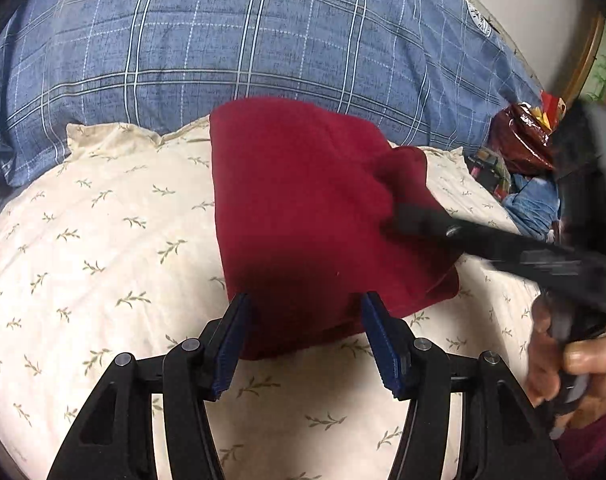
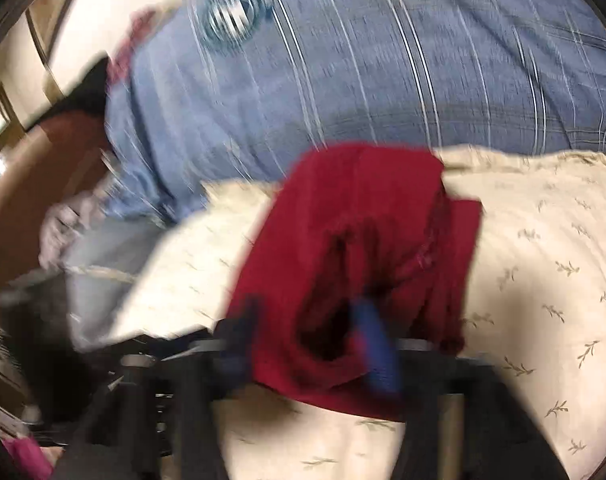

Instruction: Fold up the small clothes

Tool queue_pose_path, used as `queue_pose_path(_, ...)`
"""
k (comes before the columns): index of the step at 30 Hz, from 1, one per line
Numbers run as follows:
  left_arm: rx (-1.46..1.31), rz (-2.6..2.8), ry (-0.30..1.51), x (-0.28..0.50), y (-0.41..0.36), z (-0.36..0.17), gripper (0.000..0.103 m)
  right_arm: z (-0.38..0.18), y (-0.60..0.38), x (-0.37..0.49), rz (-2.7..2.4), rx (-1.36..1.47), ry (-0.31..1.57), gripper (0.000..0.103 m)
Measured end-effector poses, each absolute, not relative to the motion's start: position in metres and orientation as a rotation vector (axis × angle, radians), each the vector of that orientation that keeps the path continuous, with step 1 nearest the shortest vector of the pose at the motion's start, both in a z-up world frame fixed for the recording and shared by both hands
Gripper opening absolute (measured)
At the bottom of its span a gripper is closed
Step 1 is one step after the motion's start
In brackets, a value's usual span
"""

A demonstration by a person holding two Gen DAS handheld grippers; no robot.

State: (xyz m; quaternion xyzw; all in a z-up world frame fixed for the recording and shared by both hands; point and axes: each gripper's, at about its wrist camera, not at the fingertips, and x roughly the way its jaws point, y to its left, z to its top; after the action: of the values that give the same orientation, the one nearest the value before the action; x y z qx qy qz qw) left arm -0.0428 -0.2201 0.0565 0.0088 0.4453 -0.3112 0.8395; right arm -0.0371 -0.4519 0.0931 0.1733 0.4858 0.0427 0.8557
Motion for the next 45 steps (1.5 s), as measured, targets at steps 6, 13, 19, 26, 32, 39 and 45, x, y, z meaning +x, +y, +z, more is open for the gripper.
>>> queue_pose_path(6,0.026,-0.624,0.909,-0.03,-0.213,0.058,0.058,0.073,-0.472,-0.08,0.081,0.427,1.013,0.006)
queue_pose_path(13,0.041,-0.584,0.928,-0.03,-0.226,0.046,0.058,0.088,-0.47,-0.088,0.089,0.409,1.021,0.009)
queue_pose_path(19,0.064,-0.565,0.926,-0.022,-0.235,0.038,0.058,0.126,-0.472,-0.095,0.059,0.399,0.918,0.04)
queue_pose_path(26,0.087,-0.551,0.912,-0.02,-0.24,0.037,0.059,0.142,-0.452,-0.047,0.057,0.308,0.861,0.041)
queue_pose_path(32,0.092,-0.549,0.923,-0.015,-0.244,0.033,0.061,0.114,-0.463,-0.009,-0.026,0.299,0.905,0.036)
queue_pose_path(39,0.087,-0.554,0.933,-0.009,-0.247,0.029,0.064,0.073,-0.48,-0.017,-0.064,0.289,1.008,0.033)
queue_pose_path(45,0.053,-0.536,0.891,-0.009,-0.242,0.038,0.064,0.067,-0.479,-0.037,-0.065,0.242,1.022,0.037)
